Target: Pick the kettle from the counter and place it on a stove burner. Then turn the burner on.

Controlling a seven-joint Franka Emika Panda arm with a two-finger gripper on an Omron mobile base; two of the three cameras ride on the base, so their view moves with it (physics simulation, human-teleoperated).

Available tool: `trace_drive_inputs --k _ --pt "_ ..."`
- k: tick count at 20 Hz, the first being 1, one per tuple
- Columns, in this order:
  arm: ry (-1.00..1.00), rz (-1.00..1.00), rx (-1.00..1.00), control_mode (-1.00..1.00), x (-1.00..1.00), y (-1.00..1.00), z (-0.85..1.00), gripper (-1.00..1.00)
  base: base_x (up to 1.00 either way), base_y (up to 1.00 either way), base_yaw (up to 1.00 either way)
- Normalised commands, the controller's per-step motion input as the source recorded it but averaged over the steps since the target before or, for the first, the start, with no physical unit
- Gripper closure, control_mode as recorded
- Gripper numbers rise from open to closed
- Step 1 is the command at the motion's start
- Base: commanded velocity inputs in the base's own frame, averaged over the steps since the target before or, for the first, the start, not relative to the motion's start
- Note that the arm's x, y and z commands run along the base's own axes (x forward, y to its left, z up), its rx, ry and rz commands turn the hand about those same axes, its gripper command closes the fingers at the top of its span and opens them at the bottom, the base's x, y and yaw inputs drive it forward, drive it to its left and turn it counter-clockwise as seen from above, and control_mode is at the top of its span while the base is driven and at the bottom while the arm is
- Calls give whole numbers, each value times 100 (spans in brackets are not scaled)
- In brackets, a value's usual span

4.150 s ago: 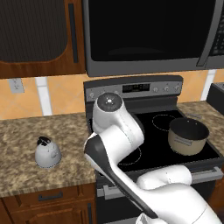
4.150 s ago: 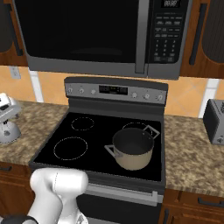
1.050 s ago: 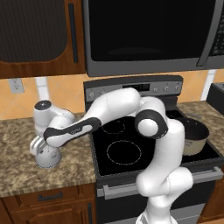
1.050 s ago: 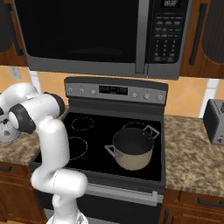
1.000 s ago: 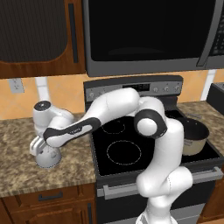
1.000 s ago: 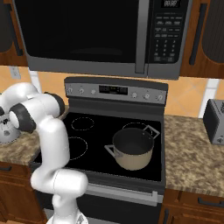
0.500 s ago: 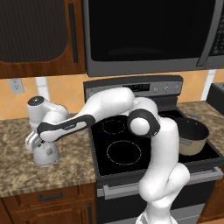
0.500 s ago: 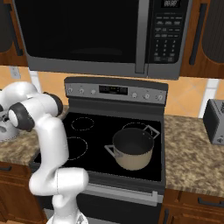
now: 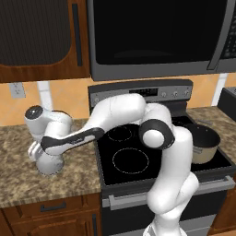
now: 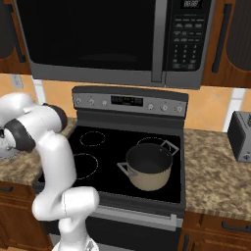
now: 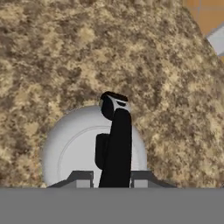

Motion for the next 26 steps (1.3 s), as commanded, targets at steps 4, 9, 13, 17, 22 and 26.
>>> trace_drive_inputs --k 4,9,13,17,22,26 --pt "-71 -7 -1 -100 -79 -81 11 100 0 0 0" --pt "-60 -24 -4 -100 -44 -100 25 100 0 0 0" --pt "-35 -30 -2 -100 -2 -100 31 100 0 0 0" --pt "-8 -37 1 -100 10 -100 36 100 0 0 0" --pt "31 -43 22 -100 12 -100 6 100 0 0 0" --pt "53 -24 26 -100 38 -91 0 100 0 0 0"
